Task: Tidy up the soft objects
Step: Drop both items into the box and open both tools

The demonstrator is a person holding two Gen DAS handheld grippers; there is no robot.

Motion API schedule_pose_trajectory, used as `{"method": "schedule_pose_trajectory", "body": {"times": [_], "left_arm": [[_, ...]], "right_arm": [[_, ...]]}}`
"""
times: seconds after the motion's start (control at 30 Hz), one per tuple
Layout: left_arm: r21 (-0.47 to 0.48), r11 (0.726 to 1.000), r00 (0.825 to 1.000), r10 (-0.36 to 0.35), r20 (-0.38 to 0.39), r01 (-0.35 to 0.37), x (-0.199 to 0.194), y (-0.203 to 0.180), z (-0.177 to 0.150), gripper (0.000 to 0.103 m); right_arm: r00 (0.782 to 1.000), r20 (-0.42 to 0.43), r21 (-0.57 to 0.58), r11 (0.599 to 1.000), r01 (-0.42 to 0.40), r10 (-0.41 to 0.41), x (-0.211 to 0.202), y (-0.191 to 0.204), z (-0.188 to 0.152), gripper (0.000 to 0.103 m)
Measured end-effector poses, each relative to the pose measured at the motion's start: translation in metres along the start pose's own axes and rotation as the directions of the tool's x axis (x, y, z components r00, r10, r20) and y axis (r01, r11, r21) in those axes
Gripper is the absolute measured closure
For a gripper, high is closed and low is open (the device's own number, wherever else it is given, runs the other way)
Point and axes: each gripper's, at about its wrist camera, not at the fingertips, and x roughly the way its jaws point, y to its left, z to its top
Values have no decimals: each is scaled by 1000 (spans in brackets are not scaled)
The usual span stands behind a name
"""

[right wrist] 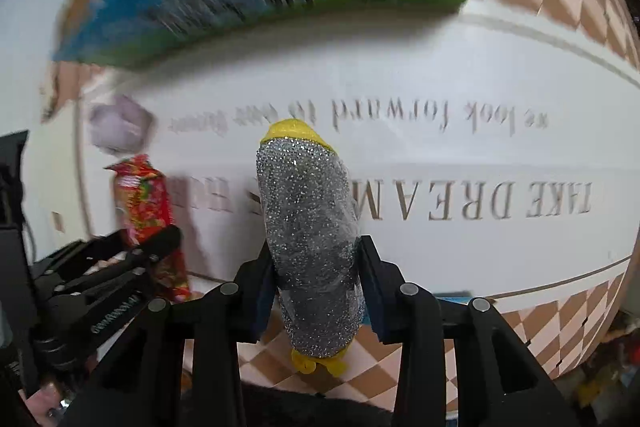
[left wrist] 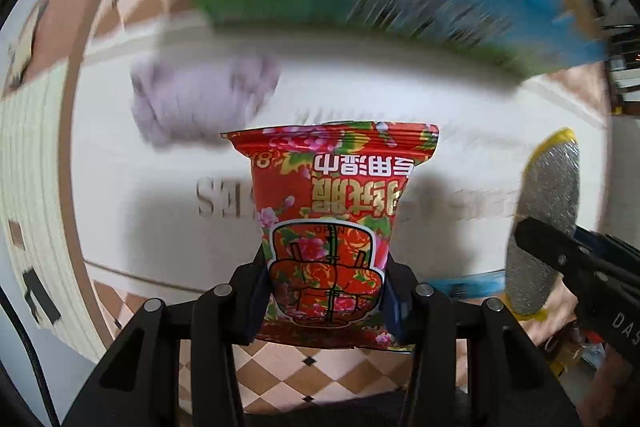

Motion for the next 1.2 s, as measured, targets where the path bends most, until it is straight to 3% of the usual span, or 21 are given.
{"method": "schedule_pose_trajectory", "body": {"times": [0.2,0.27,0.37,0.47,0.6,0.73,0.9,1.03,1.1,1.13,1.17,1.2], "left_arm": [[88,995,988,-56,141,44,-93,-25,49,60],[97,995,983,-42,178,24,-105,-28,73,60],[87,996,978,-3,208,-16,-126,-10,106,60],[70,997,985,4,174,-16,-127,10,142,60],[56,998,996,12,87,-17,-106,28,204,60],[52,999,1000,-4,-24,6,-94,34,251,60],[59,998,995,34,-97,-29,-67,43,281,60],[53,998,985,31,-168,-22,-44,48,297,56],[36,999,980,4,-199,4,-34,49,301,53],[45,999,980,3,-200,6,-33,48,302,47],[57,998,982,10,-190,1,-34,46,302,44],[74,997,985,16,-175,-3,-37,43,302,40]], "right_arm": [[980,193,-33,999,-35,41,-112,1,24,63],[969,244,-46,999,-24,34,-142,1,42,63],[955,296,-44,999,19,-6,-160,15,69,63],[954,300,-28,1000,-6,14,-172,18,103,63],[953,289,-13,996,-89,89,-170,46,141,63],[946,224,37,967,-250,236,-135,72,179,63],[929,126,105,926,-361,348,-77,98,204,63],[916,87,140,906,-400,391,-49,105,212,62],[910,71,151,897,-415,409,-37,106,218,56],[909,65,147,897,-418,413,-35,107,220,49],[910,58,138,900,-414,410,-33,108,221,25],[917,49,118,909,-399,396,-30,110,222,11]]}}
